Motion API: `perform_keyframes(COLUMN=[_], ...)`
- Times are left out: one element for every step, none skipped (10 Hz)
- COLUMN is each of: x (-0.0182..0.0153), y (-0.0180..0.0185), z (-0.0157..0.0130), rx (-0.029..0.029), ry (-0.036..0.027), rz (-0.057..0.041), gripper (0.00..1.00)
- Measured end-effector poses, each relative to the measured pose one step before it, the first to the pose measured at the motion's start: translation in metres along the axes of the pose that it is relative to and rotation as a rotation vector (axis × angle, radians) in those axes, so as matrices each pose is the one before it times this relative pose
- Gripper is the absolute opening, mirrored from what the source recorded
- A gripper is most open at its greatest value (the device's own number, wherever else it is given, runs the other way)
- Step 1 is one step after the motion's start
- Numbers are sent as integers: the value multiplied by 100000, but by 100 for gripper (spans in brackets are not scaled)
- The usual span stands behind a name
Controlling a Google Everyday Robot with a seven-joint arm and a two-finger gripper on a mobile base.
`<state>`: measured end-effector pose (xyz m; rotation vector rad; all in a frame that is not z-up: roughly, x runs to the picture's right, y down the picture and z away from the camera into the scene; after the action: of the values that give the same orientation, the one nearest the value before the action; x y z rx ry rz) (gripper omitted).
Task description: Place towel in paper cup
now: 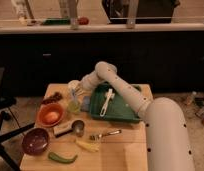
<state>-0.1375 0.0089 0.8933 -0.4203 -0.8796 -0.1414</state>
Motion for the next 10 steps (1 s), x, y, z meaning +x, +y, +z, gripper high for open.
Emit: perform_keyframes(x=[107, -13, -14, -48, -169, -179, -251, -198, -313, -290], y=[-348, -409, -538, -445, -494, -450, -601, -425, -672, -596], z=[-104, -129, -226, -109, -180, -186, -214, -129, -99, -60], rx=[1054, 1083, 1167, 681, 512, 313, 20, -297, -637, -596], ry=[27, -172, -339, -338, -403, -248, -127, 32, -20, -28], rz=[236, -308, -316, -295, -388, -356, -509, -428, -627, -494], gripper=[0, 0, 0, 0, 0, 0, 0, 0, 0, 0])
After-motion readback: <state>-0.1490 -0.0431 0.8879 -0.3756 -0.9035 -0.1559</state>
